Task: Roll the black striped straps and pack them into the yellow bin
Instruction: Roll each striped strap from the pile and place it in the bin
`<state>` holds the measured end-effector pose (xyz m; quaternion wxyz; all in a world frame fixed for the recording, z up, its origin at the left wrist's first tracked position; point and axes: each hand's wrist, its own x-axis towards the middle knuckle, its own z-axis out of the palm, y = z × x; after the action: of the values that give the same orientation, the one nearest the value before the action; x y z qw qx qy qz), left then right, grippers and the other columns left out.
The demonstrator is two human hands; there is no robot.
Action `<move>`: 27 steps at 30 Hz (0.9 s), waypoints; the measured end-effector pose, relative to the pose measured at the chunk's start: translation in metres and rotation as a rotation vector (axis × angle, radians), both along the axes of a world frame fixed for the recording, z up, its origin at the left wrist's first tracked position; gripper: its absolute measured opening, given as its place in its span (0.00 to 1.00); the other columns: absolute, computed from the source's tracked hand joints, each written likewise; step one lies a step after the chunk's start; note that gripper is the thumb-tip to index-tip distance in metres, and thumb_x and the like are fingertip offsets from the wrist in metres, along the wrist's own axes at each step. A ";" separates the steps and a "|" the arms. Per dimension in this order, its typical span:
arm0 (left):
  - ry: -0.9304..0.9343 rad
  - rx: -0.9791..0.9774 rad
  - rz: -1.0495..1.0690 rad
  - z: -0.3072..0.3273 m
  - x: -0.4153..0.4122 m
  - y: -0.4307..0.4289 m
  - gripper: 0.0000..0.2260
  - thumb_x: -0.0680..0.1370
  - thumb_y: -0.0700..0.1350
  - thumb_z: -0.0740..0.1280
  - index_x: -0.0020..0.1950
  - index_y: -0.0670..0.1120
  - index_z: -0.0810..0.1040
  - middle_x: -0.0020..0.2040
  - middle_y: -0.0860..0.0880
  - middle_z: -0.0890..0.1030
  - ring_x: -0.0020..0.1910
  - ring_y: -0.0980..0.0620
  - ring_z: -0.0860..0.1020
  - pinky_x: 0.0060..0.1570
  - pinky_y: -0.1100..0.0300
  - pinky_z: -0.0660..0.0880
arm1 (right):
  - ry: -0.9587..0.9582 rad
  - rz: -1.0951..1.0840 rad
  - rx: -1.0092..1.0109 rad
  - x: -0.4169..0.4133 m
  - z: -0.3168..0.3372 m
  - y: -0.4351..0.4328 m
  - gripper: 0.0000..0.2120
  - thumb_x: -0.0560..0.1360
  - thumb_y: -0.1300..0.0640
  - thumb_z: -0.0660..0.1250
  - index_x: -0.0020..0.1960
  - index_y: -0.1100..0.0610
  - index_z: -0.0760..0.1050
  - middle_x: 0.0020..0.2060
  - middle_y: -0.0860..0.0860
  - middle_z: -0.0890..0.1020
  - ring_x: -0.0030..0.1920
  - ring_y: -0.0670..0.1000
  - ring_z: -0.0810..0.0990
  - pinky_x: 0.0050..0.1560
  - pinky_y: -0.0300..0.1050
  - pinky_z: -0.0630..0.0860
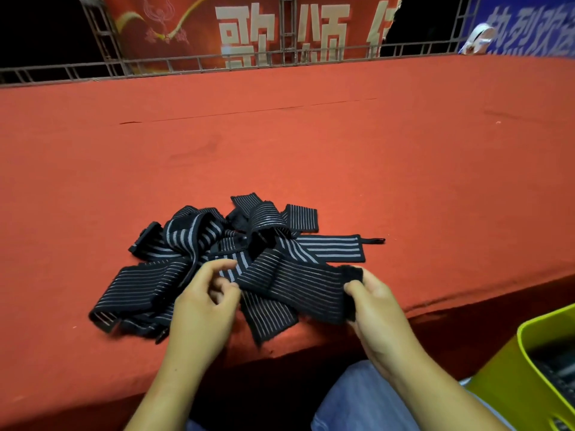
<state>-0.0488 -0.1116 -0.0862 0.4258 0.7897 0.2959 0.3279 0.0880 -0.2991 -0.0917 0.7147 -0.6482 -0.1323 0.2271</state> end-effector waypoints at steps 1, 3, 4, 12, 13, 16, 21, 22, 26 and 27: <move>0.012 -0.002 0.009 -0.001 0.000 0.007 0.14 0.78 0.39 0.70 0.56 0.58 0.79 0.38 0.58 0.79 0.34 0.59 0.75 0.41 0.66 0.73 | -0.029 0.006 -0.008 -0.001 0.001 0.000 0.20 0.81 0.67 0.57 0.51 0.50 0.85 0.51 0.55 0.88 0.56 0.56 0.86 0.62 0.64 0.78; 0.067 0.111 0.092 -0.004 0.001 0.025 0.14 0.76 0.41 0.74 0.58 0.57 0.80 0.49 0.56 0.81 0.49 0.55 0.78 0.56 0.59 0.74 | -0.063 0.042 -0.033 -0.005 0.007 0.001 0.19 0.82 0.66 0.58 0.51 0.50 0.85 0.51 0.55 0.88 0.52 0.52 0.85 0.58 0.58 0.79; 0.117 0.203 0.163 -0.006 0.001 0.036 0.15 0.75 0.43 0.75 0.59 0.55 0.80 0.56 0.52 0.80 0.57 0.50 0.77 0.63 0.55 0.70 | -0.079 0.058 -0.043 -0.007 0.008 0.001 0.18 0.82 0.66 0.58 0.51 0.50 0.84 0.51 0.55 0.88 0.51 0.50 0.85 0.56 0.54 0.79; 0.447 0.214 0.327 -0.012 -0.027 0.089 0.21 0.73 0.44 0.77 0.65 0.48 0.80 0.62 0.42 0.82 0.63 0.39 0.78 0.65 0.43 0.73 | -0.112 0.108 0.067 -0.001 0.010 -0.006 0.08 0.82 0.68 0.65 0.57 0.59 0.80 0.51 0.54 0.89 0.54 0.52 0.87 0.51 0.41 0.81; 0.450 0.233 0.307 -0.011 -0.029 0.088 0.19 0.74 0.42 0.77 0.64 0.47 0.81 0.61 0.43 0.83 0.62 0.41 0.80 0.64 0.45 0.74 | -0.119 0.109 0.073 -0.002 0.011 -0.005 0.08 0.81 0.68 0.66 0.57 0.59 0.80 0.50 0.54 0.89 0.53 0.51 0.87 0.51 0.41 0.81; 0.343 0.252 0.296 -0.004 -0.035 0.082 0.15 0.76 0.39 0.74 0.62 0.50 0.83 0.59 0.49 0.85 0.57 0.47 0.82 0.58 0.51 0.73 | -0.138 0.129 0.044 -0.005 0.012 0.000 0.11 0.82 0.67 0.66 0.53 0.54 0.84 0.50 0.52 0.89 0.52 0.49 0.87 0.51 0.40 0.81; 0.103 0.140 0.205 0.018 -0.035 0.065 0.15 0.78 0.39 0.72 0.60 0.56 0.82 0.55 0.59 0.85 0.56 0.58 0.82 0.59 0.57 0.75 | -0.152 0.179 -0.058 -0.014 0.012 0.010 0.07 0.80 0.60 0.70 0.51 0.49 0.84 0.46 0.49 0.89 0.47 0.45 0.86 0.52 0.42 0.80; 0.043 0.100 0.175 0.025 -0.032 0.059 0.15 0.78 0.39 0.72 0.60 0.57 0.82 0.53 0.60 0.85 0.55 0.61 0.82 0.58 0.59 0.76 | -0.160 0.192 -0.073 -0.017 0.013 0.012 0.03 0.79 0.59 0.72 0.50 0.52 0.83 0.43 0.47 0.88 0.44 0.44 0.85 0.49 0.39 0.79; -0.091 -0.049 0.032 0.047 -0.021 0.030 0.19 0.80 0.40 0.70 0.62 0.63 0.80 0.52 0.54 0.83 0.54 0.59 0.81 0.56 0.60 0.76 | -0.275 0.168 -0.132 -0.028 0.018 0.027 0.07 0.76 0.56 0.76 0.53 0.48 0.82 0.44 0.41 0.87 0.44 0.39 0.83 0.47 0.30 0.74; -0.105 -0.068 -0.016 0.051 -0.018 0.021 0.19 0.80 0.39 0.70 0.62 0.64 0.80 0.52 0.53 0.83 0.53 0.58 0.81 0.56 0.61 0.76 | -0.275 0.172 -0.122 -0.032 0.022 0.031 0.08 0.76 0.55 0.76 0.54 0.47 0.83 0.46 0.41 0.87 0.46 0.39 0.84 0.48 0.29 0.74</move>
<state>-0.0670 -0.0905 -0.0348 0.4701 0.7587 0.2777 0.3553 0.0564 -0.2679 -0.0695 0.6271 -0.7015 -0.2701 0.2041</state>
